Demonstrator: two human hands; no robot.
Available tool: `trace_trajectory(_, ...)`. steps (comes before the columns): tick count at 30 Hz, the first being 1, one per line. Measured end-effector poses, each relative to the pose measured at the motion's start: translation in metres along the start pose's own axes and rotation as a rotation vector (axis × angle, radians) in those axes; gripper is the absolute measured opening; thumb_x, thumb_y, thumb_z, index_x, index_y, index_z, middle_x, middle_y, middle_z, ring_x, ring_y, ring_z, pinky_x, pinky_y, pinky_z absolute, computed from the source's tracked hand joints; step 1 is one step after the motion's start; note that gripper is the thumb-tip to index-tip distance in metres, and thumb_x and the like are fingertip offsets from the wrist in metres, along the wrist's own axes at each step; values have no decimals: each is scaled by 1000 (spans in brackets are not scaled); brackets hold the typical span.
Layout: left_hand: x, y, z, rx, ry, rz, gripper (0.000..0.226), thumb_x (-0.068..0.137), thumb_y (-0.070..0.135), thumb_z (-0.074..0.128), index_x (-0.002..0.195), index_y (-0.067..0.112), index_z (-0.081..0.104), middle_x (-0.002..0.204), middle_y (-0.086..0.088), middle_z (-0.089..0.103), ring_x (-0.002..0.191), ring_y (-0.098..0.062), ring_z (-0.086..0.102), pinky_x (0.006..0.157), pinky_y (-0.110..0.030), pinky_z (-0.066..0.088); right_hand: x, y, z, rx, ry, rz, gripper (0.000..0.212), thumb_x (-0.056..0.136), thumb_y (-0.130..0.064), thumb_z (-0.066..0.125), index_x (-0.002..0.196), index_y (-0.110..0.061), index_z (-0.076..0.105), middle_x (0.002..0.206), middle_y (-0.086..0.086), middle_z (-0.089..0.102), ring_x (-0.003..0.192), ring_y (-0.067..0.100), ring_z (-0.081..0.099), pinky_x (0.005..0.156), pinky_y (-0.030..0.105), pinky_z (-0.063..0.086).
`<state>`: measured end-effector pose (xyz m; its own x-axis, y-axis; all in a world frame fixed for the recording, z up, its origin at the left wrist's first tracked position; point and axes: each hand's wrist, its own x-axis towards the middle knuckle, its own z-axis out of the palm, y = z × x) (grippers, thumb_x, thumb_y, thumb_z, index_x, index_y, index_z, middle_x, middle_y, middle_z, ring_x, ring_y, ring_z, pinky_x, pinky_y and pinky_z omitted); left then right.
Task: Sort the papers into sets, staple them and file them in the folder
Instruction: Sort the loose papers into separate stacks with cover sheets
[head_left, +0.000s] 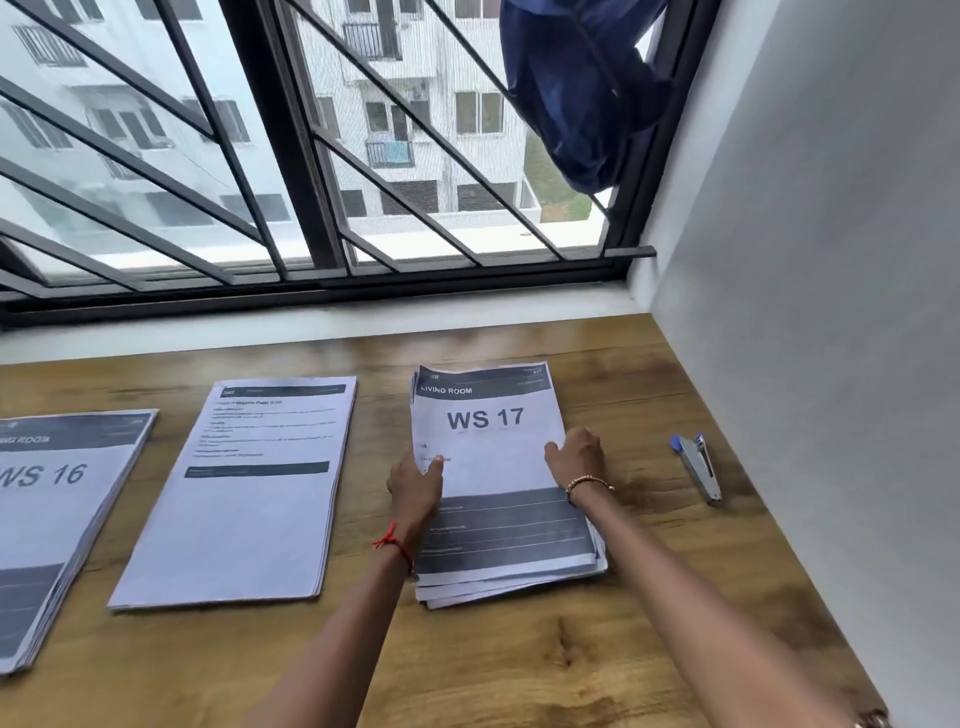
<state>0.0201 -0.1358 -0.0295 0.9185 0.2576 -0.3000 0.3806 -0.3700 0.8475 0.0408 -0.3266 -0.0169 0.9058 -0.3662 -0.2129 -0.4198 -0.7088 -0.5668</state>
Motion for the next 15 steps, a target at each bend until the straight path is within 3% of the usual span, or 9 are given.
trace_trajectory(2, 1, 1, -5, -101, -11, -31, 23, 88, 8, 54, 110, 5, 62, 112, -15, 65, 103, -32, 59, 89, -40, 49, 0, -2, 1, 38, 3, 27, 22, 83, -11, 56, 71, 7, 57, 93, 25, 62, 83, 37, 54, 66, 33, 40)
trace_trajectory(3, 2, 1, -8, -140, -24, -39, 24, 85, 2, 53, 107, 8, 61, 109, -14, 65, 101, -32, 61, 87, -41, 51, -1, -3, 1, 78, 1, 46, 24, 80, -9, 59, 60, 1, 51, 76, 27, 47, 73, 30, 48, 58, 31, 36)
trace_trajectory(4, 2, 1, -10, -176, -40, -44, 27, 83, -3, 51, 105, 10, 58, 110, -14, 64, 100, -31, 61, 88, -43, 51, -1, -4, 1, 153, -17, 74, 25, 77, -6, 61, 56, -2, 48, 79, 2, 37, 69, 24, 45, 54, 29, 32)
trace_trajectory(7, -6, 8, -16, -266, -101, -3, 30, 85, -7, 45, 107, 13, 47, 112, -11, 56, 100, -26, 56, 89, -42, 50, -3, -7, -1, 430, -74, 174, 6, 72, 0, 68, 72, 0, 62, 78, 3, 55, 74, 15, 51, 54, 22, 37)
trace_trajectory(11, -15, 25, -20, -356, -125, 124, 30, 92, -9, 37, 110, 14, 42, 114, -8, 52, 100, -22, 54, 88, -40, 49, -4, -20, -11, 594, -63, 144, 13, 70, 7, 61, 80, -1, 65, 79, 8, 59, 75, 18, 53, 62, 26, 42)
trace_trajectory(15, -19, 49, -31, -446, -138, 232, 27, 95, -7, 37, 113, 12, 40, 106, -2, 55, 92, -13, 58, 73, -24, 57, -13, -50, -36, 730, 140, 6, 22, 72, 12, 54, 86, -4, 59, 81, 8, 59, 72, 20, 53, 41, 10, 38)
